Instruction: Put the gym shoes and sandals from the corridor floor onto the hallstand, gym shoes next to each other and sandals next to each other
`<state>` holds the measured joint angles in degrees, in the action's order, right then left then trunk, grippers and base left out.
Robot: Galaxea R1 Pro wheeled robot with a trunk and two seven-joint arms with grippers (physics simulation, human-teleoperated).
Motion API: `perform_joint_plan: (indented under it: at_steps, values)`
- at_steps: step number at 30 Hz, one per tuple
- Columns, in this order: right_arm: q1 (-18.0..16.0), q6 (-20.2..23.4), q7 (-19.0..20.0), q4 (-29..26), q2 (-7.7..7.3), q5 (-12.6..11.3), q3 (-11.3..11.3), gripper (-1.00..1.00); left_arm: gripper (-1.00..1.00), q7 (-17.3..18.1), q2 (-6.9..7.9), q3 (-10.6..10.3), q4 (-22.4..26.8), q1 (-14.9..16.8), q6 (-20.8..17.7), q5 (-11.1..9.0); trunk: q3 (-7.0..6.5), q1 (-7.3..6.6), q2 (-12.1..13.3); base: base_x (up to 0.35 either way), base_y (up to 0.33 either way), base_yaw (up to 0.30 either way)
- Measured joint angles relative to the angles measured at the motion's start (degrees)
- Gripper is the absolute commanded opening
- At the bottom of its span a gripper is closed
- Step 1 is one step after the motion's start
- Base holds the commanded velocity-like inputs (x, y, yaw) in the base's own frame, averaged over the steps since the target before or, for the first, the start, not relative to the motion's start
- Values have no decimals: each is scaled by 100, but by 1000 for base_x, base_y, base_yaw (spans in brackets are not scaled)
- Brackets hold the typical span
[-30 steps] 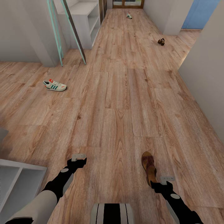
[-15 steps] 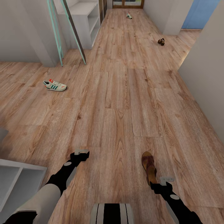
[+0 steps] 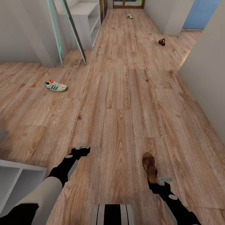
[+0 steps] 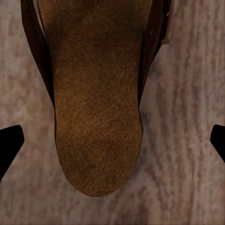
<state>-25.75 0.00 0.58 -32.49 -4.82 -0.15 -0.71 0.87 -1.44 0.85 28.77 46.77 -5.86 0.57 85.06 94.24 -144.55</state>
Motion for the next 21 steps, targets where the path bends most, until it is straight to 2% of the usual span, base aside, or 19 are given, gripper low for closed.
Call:
perform_joint_plan:
  at_steps: [2, 10, 17, 21]
  values:
    - [0, 0, -1, -2, -1, 0, 0, 100, 100, 4, 10, 4, 1, 0, -8, -3, 0, 0, 0, 0, 0, 0]
    - [1, 0, -9, -9, -14, -1, -24, 100, 100, 8, 0, -4, 12, -16, 55, -2, 181, 21, -10, 0, 0, 0]
    - [2, 5, -18, -3, -28, 5, -33, 100, 100, 8, -6, 1, 21, -29, 828, -2, 246, 23, -12, 0, 0, 0]
    - [3, 6, -18, -5, -42, 6, -38, 100, 100, 8, -5, -7, -29, -30, 1120, 3, 367, 34, -17, 0, 0, 0]
